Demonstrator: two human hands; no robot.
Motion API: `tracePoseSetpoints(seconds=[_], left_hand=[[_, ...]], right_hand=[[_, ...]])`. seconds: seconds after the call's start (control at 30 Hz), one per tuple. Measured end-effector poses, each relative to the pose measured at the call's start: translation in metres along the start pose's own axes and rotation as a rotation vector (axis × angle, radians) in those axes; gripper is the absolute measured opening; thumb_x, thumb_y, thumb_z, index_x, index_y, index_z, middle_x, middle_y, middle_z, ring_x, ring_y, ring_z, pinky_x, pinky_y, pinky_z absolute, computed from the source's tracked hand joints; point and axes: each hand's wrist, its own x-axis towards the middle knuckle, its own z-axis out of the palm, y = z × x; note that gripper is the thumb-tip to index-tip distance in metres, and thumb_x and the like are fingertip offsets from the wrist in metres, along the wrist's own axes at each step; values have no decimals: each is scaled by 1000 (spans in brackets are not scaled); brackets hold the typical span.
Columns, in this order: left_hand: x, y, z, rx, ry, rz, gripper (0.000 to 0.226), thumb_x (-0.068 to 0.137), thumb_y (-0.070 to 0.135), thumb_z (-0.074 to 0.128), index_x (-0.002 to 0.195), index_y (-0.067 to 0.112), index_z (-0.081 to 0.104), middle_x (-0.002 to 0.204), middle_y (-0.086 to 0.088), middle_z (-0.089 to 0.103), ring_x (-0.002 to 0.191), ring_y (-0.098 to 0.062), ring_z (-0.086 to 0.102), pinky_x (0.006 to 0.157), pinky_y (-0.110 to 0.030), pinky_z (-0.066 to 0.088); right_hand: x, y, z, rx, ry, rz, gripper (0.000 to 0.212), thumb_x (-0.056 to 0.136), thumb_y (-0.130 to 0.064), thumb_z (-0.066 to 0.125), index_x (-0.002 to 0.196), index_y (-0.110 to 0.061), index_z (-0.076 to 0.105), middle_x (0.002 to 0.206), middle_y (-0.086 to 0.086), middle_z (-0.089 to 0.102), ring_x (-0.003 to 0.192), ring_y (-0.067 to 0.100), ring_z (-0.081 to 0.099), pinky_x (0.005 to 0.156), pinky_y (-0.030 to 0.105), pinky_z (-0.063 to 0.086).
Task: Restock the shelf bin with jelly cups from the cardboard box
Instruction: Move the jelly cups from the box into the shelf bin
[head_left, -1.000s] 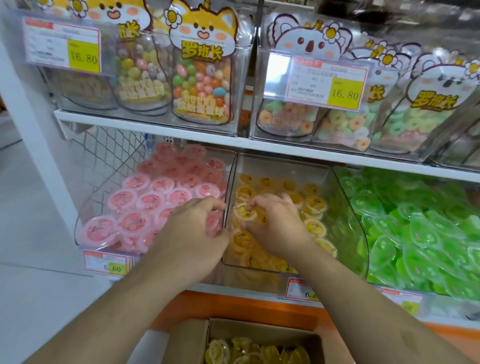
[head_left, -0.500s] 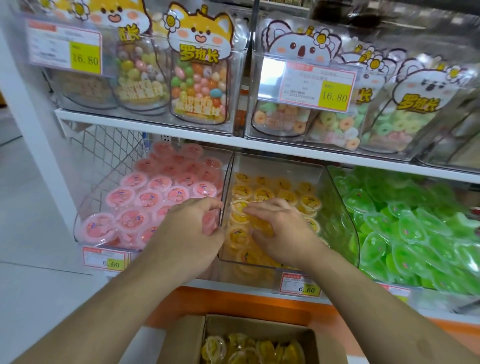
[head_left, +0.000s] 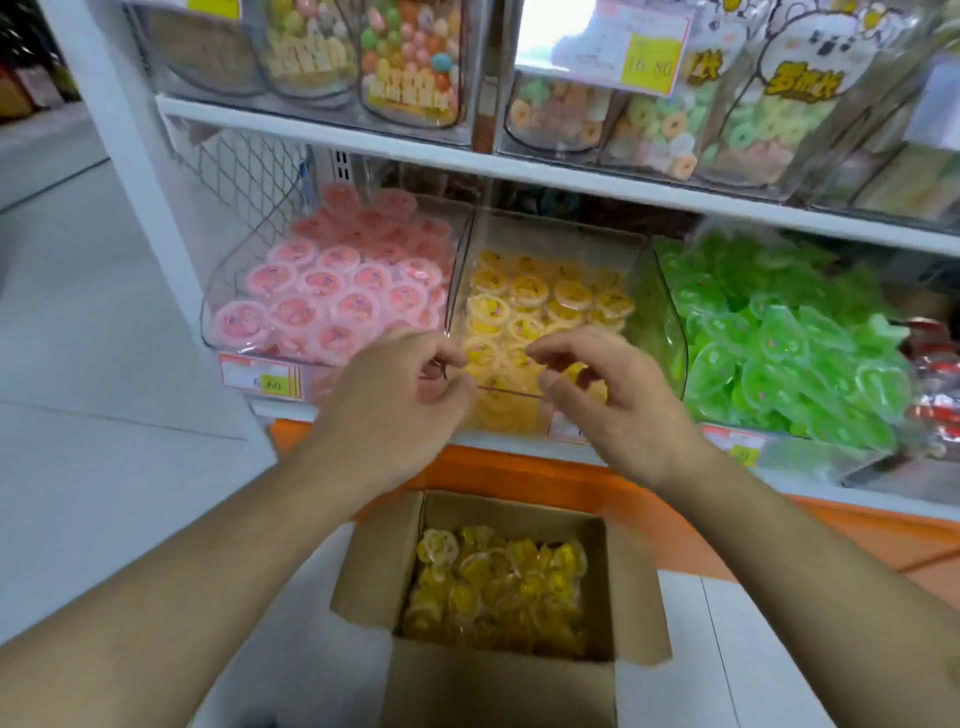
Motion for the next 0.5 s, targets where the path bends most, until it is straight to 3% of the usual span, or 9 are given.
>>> tracePoseSetpoints(seconds=[0.1,0.17,0.23,0.3,0.37,0.43,0.5], left_hand=[[-29,-16,23,-30,-101,-5,7,94,32,69,99,30,72,97,15,66,92,0,62,77,-17,48],[-49,-42,45,27,-241,-47,12,95,35,67,107,32,71,103,17,65,95,0,62,84,-26,53],[-69,-75,65,109,-376,-127,30,97,43,63,125,35,65,120,19,60,110,-2,59,96,-32,53],[-89,-106,81,143,-450,-199,57,96,53,58,149,34,49,148,19,45,133,-7,48,111,-33,45],[-103,-132,94,138,-507,-264,74,97,56,56,162,36,26,165,20,25,146,-9,37,120,-33,37],[-110,-153,106,132,-558,-320,78,99,55,54,164,41,13,168,22,16,148,-12,35,120,-34,34],[-113,-166,116,129,-573,-318,78,100,56,52,164,43,10,169,22,16,150,-12,33,121,-35,33]], right_hand=[[-41,2,24,56,-117,79,23,96,-29,63,115,-19,72,106,-7,67,98,14,64,77,24,50],[-64,13,48,-16,-246,154,26,96,-33,65,118,-21,71,107,-8,67,95,9,62,78,22,49],[-80,27,73,-87,-374,231,27,97,-33,68,124,-26,69,110,-12,65,95,3,59,81,23,49],[-94,39,97,-98,-506,340,32,99,-40,66,130,-35,64,119,-18,61,108,1,57,89,19,47],[-104,55,127,-78,-610,467,48,97,-51,65,143,-42,53,143,-18,54,133,5,49,111,27,42],[-109,71,159,-72,-684,581,64,94,-59,65,152,-45,43,161,-14,39,147,12,37,123,37,33],[-112,85,188,-72,-759,617,70,92,-60,66,155,-47,38,165,-11,33,152,17,32,125,37,27]])
